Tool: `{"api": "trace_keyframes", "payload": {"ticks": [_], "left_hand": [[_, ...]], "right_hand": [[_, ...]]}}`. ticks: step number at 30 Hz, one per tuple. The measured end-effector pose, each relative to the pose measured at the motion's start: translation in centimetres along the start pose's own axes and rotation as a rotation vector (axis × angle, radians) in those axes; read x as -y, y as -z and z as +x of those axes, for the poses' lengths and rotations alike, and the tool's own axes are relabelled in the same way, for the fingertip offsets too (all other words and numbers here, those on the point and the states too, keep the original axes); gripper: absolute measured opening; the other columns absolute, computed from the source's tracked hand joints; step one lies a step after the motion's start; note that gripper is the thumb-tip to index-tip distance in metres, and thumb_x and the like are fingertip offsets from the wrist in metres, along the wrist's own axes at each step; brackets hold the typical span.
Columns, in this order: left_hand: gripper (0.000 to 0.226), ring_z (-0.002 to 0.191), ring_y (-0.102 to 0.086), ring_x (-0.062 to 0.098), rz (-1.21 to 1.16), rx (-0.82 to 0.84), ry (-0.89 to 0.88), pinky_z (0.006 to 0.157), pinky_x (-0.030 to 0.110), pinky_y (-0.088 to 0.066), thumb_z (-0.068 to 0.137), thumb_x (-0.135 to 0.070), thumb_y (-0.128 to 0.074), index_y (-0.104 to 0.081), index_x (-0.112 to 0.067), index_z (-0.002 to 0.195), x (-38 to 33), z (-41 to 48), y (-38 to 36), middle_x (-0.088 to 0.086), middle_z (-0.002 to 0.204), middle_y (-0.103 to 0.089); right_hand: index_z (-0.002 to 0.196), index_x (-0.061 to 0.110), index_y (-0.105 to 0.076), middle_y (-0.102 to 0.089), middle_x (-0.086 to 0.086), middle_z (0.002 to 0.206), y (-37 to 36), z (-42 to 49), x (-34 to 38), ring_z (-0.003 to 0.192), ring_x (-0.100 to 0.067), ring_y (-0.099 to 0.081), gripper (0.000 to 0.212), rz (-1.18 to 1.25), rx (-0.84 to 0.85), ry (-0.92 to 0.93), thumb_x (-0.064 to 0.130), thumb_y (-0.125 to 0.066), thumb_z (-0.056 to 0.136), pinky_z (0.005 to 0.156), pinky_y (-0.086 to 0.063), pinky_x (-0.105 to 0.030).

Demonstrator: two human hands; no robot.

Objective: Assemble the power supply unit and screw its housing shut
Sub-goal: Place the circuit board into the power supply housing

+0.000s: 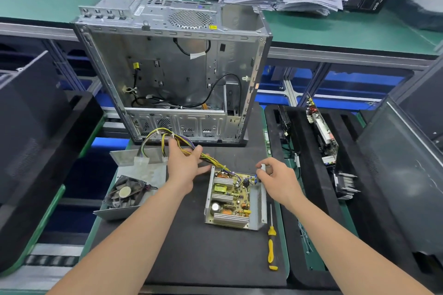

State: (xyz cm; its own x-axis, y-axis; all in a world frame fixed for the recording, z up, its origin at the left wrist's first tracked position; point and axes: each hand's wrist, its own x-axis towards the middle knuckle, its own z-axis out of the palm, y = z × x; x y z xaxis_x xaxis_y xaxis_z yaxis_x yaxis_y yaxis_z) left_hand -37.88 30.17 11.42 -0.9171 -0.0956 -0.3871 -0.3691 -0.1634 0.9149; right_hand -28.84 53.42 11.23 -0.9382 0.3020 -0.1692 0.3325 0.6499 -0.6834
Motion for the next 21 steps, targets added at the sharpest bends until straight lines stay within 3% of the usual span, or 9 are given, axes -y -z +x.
{"api": "trace_keyframes", "payload": {"ticks": [5,8,10,14,16,18,19,21], "left_hand": [[0.053,0.089,-0.077,0.031,0.121,0.023,0.014,0.079,0.046,-0.065,0.102,-0.007,-0.062,-0.029,-0.021,0.142,-0.4,2.4,-0.8,0.024,0.122,-0.063],[0.064,0.070,-0.078,0.021,0.119,0.005,0.087,0.081,0.046,-0.065,0.100,-0.007,-0.066,-0.028,-0.014,0.150,-0.7,3.5,-1.2,0.014,0.110,-0.069],[0.070,0.068,-0.078,0.023,0.139,0.006,0.130,0.080,0.047,-0.065,0.097,-0.006,-0.069,-0.026,-0.011,0.152,-1.1,3.9,-1.2,0.013,0.105,-0.069],[0.060,0.065,-0.077,0.027,0.390,0.045,0.073,0.057,0.038,-0.064,0.090,-0.015,-0.081,-0.036,-0.006,0.128,-2.7,4.5,-0.2,0.019,0.104,-0.067],[0.050,0.066,-0.076,0.027,0.644,0.050,0.006,0.062,0.041,-0.066,0.089,-0.036,-0.081,-0.053,0.000,0.111,-3.7,4.8,0.7,0.017,0.090,-0.073],[0.047,0.067,-0.077,0.030,0.789,0.032,-0.033,0.071,0.046,-0.066,0.097,-0.049,-0.066,-0.061,-0.004,0.085,-4.9,5.3,2.0,0.011,0.068,-0.072],[0.048,0.066,-0.077,0.031,0.813,0.035,-0.029,0.071,0.045,-0.066,0.101,-0.049,-0.059,-0.060,-0.006,0.080,-5.5,5.8,2.6,0.009,0.064,-0.070],[0.043,0.057,-0.075,0.026,0.767,0.081,0.039,0.057,0.034,-0.064,0.107,-0.042,-0.050,-0.064,-0.003,0.095,-6.7,6.6,3.9,0.013,0.082,-0.073]], "right_hand": [[0.104,0.029,-0.067,-0.071,-0.003,0.075,-0.7,-0.3,0.2,0.063,-0.009,-0.056,0.010,0.021,-0.045,-0.041,0.026,-0.060,0.098,0.054,-0.037,-0.021],[0.102,0.030,-0.067,-0.068,-0.001,0.070,-0.7,-0.3,0.1,0.062,-0.007,-0.054,0.008,0.030,-0.051,-0.042,0.028,-0.061,0.098,0.048,-0.036,-0.013],[0.100,0.031,-0.066,-0.064,0.003,0.065,-0.7,-0.5,0.0,0.060,-0.006,-0.054,0.007,0.044,-0.054,-0.045,0.029,-0.061,0.098,0.049,-0.037,-0.013],[0.098,0.035,-0.065,-0.069,-0.002,0.070,-0.9,-0.6,-0.2,0.070,-0.012,-0.057,0.006,0.076,-0.046,-0.063,0.033,-0.059,0.098,0.056,-0.036,-0.023],[0.101,0.035,-0.065,-0.070,0.001,0.073,-0.9,-0.6,-0.2,0.077,-0.014,-0.058,0.007,0.082,-0.040,-0.065,0.034,-0.059,0.098,0.057,-0.037,-0.025],[0.101,0.035,-0.065,-0.071,0.000,0.076,-0.9,-0.6,-0.1,0.075,-0.012,-0.058,0.007,0.064,-0.036,-0.059,0.034,-0.059,0.099,0.055,-0.039,-0.023],[0.099,0.035,-0.065,-0.072,-0.001,0.076,-0.9,-0.6,-0.1,0.069,-0.010,-0.058,0.006,0.051,-0.037,-0.054,0.033,-0.059,0.099,0.051,-0.039,-0.018],[0.097,0.035,-0.064,-0.072,-0.003,0.073,-0.9,-0.6,0.0,0.057,-0.004,-0.055,0.006,0.036,-0.041,-0.046,0.032,-0.059,0.099,0.047,-0.040,-0.012]]}}
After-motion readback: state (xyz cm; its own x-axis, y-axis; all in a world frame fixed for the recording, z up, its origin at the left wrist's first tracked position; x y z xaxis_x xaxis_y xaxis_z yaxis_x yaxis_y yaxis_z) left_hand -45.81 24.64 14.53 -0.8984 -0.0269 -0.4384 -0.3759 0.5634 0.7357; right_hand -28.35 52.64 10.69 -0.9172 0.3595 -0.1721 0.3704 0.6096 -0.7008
